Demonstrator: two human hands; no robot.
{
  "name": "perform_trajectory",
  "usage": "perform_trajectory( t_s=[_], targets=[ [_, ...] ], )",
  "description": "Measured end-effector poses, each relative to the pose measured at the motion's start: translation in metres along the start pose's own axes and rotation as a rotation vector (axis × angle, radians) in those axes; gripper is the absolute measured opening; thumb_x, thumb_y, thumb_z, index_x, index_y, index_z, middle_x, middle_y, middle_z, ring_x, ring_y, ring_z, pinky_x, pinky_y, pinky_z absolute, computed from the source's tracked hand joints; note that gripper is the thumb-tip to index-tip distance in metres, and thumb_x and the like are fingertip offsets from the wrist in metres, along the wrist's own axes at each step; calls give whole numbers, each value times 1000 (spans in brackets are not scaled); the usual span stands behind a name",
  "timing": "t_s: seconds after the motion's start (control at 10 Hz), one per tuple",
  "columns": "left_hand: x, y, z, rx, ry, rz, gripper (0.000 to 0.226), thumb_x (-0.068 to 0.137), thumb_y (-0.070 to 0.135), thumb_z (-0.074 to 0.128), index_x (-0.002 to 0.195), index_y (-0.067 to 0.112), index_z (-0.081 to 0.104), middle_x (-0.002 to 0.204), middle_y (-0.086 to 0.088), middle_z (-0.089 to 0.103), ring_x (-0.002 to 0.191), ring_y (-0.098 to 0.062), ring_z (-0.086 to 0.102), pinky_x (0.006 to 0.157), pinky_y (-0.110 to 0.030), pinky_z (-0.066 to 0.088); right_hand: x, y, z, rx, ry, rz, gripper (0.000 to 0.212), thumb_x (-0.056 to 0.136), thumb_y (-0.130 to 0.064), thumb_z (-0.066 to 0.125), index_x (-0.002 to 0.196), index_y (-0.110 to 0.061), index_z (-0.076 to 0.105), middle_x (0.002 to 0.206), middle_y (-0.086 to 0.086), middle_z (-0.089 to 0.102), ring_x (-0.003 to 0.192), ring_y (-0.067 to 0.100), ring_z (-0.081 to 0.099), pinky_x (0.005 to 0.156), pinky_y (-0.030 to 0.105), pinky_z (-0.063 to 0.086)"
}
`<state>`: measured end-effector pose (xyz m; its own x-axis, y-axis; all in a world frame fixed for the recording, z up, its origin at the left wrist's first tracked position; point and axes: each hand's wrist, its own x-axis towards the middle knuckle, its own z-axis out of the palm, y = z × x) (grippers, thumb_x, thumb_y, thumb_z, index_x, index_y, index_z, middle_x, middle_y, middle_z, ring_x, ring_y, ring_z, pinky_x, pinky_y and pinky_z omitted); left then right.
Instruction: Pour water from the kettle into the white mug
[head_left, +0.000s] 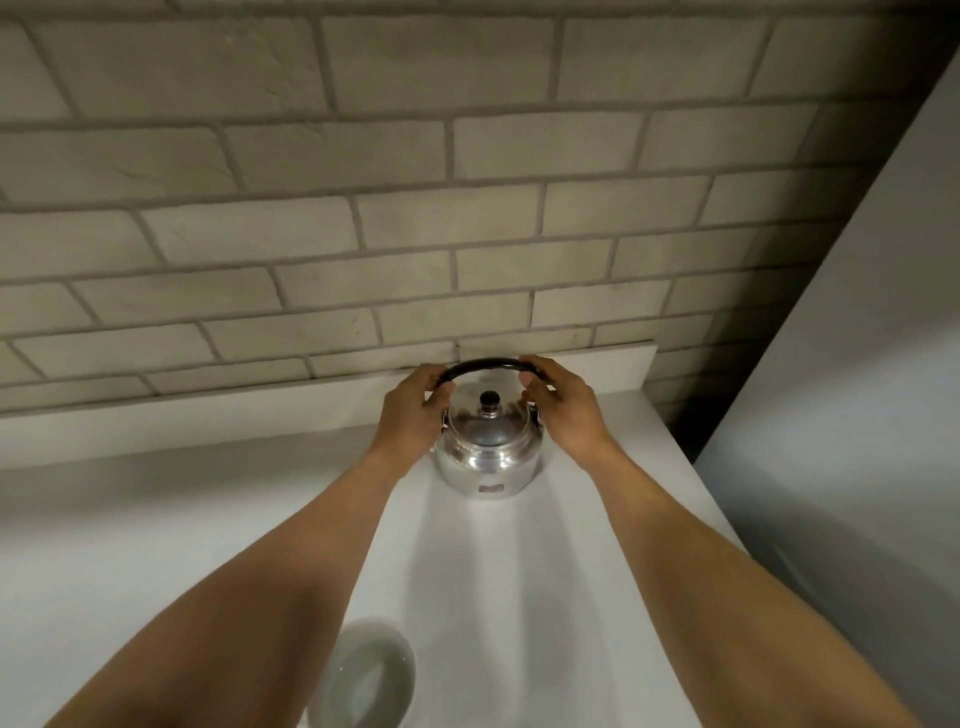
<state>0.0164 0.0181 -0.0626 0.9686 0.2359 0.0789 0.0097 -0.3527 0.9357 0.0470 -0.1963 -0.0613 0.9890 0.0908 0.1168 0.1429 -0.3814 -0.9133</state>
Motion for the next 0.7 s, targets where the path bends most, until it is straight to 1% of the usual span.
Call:
perform_trajectory(
  t_s=[0.1,0.2,0.3,0.4,0.5,0.6,0.7],
  targets=[
    [14,-7,7,-20,2,2,16,102,21,63,115,28,70,111,2,70,102,-37,72,83,-50,62,9,7,1,6,-4,27,36,105,-33,55,139,-26,65,132,1,72,120,27,69,108,46,51],
    [20,-13,9,-31,11,10,23,102,22,64,124,26,69,113,-1,71,106,-35,72,92,-56,60,16,13,1,-12,-12,23,38,107,-36,51,144,-32,60,138,0,69,124,26,68,110,45,50],
    [20,-16,9,-21,23,24,29,102,24,65,129,30,69,113,-1,74,103,-26,74,89,-50,62,17,16,3,-41,-22,29,41,109,-37,47,149,-36,55,143,0,67,127,26,66,112,42,49],
    [23,-15,9,10,33,33,31,101,25,65,131,30,69,112,-1,76,99,-23,75,85,-46,64,21,18,2,-104,-46,20,43,110,-37,42,153,-38,48,146,2,65,129,25,64,111,34,47],
    [20,-8,7,130,-1,59,43,100,25,66,143,28,61,122,1,71,106,-18,69,92,-33,60,18,12,-4,-162,-102,59,49,111,-37,41,160,-38,37,155,3,56,140,27,55,110,26,39],
    [17,1,4,195,9,108,54,100,27,67,152,23,51,140,-4,65,125,-22,63,107,-31,47,9,7,-15,-160,-98,64,57,109,-40,46,163,-34,28,164,2,45,147,25,49,108,23,32],
    [9,21,1,241,4,160,47,102,29,65,147,21,56,144,-6,62,134,-25,58,113,-37,44,-9,-5,-27,-177,6,26,59,107,-41,50,162,-30,32,164,2,44,149,24,46,117,30,35]
  ],
)
